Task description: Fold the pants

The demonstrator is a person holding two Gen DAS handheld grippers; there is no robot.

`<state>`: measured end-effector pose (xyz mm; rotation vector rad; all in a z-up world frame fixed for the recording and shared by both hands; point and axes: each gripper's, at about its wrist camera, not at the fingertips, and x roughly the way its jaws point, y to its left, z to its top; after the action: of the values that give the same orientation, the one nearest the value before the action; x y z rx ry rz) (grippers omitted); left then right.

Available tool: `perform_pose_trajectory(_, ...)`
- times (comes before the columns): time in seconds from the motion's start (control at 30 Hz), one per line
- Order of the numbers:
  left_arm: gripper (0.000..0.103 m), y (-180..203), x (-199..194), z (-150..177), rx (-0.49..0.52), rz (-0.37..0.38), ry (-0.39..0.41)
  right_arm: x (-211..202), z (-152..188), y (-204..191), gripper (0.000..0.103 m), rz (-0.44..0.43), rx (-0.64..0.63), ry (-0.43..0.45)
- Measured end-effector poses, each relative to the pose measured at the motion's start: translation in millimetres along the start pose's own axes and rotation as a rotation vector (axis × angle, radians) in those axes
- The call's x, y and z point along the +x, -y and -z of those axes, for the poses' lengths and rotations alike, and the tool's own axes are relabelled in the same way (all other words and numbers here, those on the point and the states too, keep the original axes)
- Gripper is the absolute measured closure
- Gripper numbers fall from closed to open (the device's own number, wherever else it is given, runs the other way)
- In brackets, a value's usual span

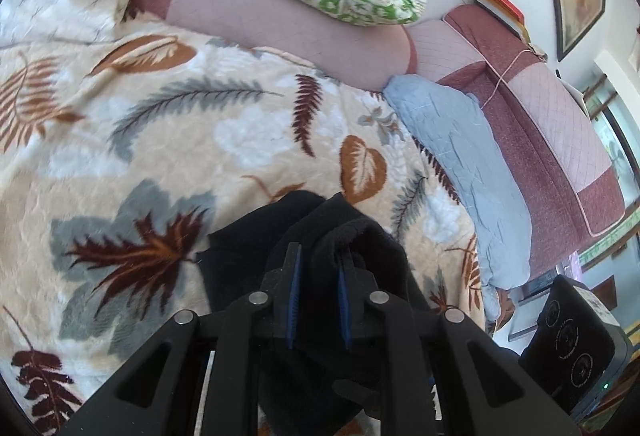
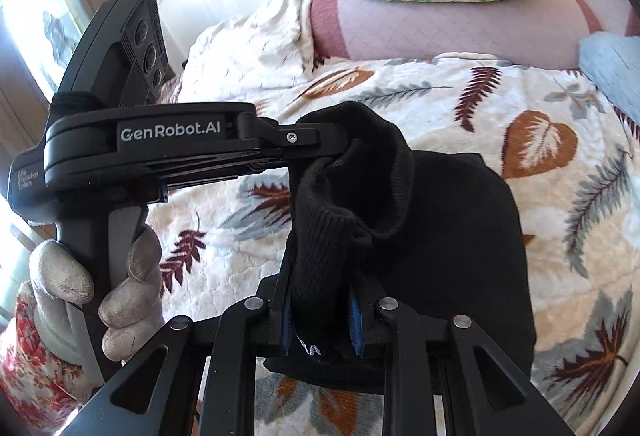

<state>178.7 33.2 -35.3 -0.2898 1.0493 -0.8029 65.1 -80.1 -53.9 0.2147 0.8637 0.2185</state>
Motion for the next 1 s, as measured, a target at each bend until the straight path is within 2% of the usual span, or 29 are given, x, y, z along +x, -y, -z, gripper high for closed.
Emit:
perform_pose_trajectory(0.17,0.083,-23,5,12,-0.049,-0.009,-0.015,16,9,-13,0.079,0.043,-0.046,-0.048)
perform_pose_trajectory(0.23,0.071,-32,5,14,-0.077,-0.017,-0.022,21,11,-16,0.075,0.048,-0.066,-0.063)
perform_pose_trajectory(0.3,0.065,-40,4,16,-0.098,-0.032,-0.029,22,13,-19,0.063,0.037,-0.073,-0.066)
perform_pose_trajectory(0.37,0.062,-48,-3,16,-0.123,-0.030,-0.021,17,16,-21,0.035,-0.025,-0.070,-0.068)
perform_pose_trajectory(0.43,0.056,-55,-14,15,-0.148,-0.026,0.007,8,19,-26,0.026,-0.071,-0.091,-0.059)
perform_pose_trajectory(0.63,0.045,-82,-59,25,-0.256,-0.022,0.132,-27,31,-29,0.024,-0.106,-0.157,-0.042)
perform_pose_trajectory(0.8,0.045,-98,-75,52,-0.354,-0.011,0.196,-43,12,-7,0.024,0.016,-0.100,0.016)
perform_pose_trajectory(0.9,0.045,-91,-71,69,-0.335,-0.036,0.203,-30,-11,1,0.024,0.066,-0.050,0.020)
perform_pose_trajectory(1.0,0.045,-82,-68,84,-0.294,-0.060,0.209,3,-31,1,0.025,0.130,-0.034,-0.020)
